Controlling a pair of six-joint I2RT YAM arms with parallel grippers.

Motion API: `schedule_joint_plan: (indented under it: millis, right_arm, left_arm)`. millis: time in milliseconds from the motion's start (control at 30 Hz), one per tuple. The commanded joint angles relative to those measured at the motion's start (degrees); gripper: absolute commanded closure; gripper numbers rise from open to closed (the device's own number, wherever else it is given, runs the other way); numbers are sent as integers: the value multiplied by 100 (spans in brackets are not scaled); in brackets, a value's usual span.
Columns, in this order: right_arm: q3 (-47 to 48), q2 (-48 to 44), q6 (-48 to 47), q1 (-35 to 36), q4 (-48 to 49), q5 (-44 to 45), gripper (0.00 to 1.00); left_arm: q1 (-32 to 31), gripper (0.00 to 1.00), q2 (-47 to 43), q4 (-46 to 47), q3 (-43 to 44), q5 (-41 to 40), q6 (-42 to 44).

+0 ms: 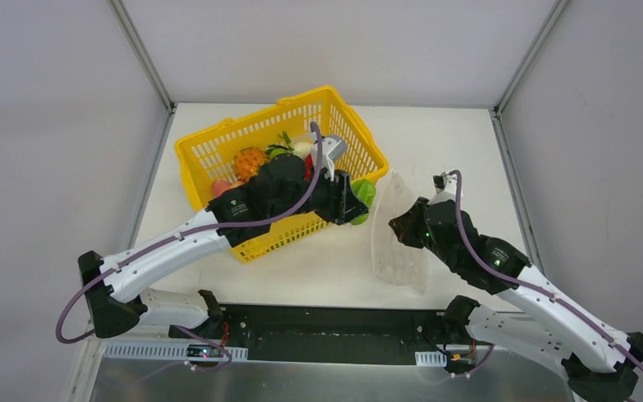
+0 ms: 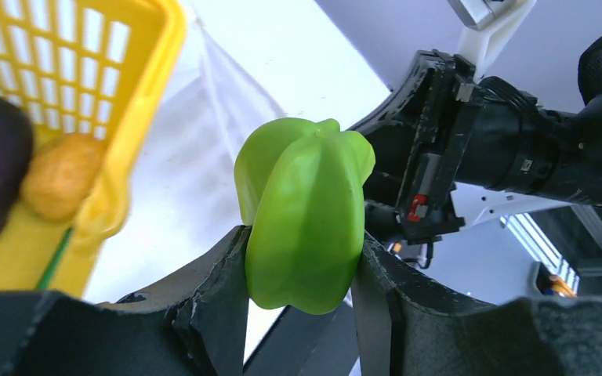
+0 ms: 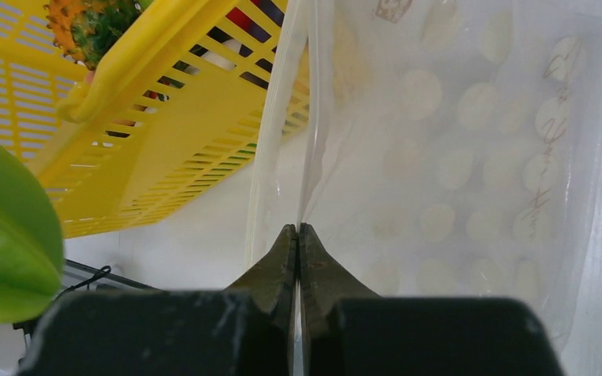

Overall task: Place the food in the zip-top bag and seal the zipper
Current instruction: Place the fake vegetable in the zipper food storage bag.

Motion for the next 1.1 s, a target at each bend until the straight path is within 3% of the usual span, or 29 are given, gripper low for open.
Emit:
schedule_joint_plan:
  millis: [0, 233, 567, 833, 1067]
  right_arm:
    - [-85, -157, 183, -5, 342, 132, 100]
    - [-308, -480, 436, 1, 626, 132, 100]
    - [-323, -658, 522, -5, 571, 251, 100]
    - [-289, -878, 692, -7, 533, 456, 100]
    - [-223, -964, 717, -9, 521, 457, 100]
  left_arm:
    - [-266, 65, 311, 1549, -349, -90, -734]
    - [-335, 66, 601, 3053, -1080, -363, -1541]
    - [-566, 64, 1275, 3491, -900, -144, -1675]
    - [-622, 63, 1306, 2731, -868, -831, -1512]
    - [-668, 56, 1561, 2378, -539, -715, -1458]
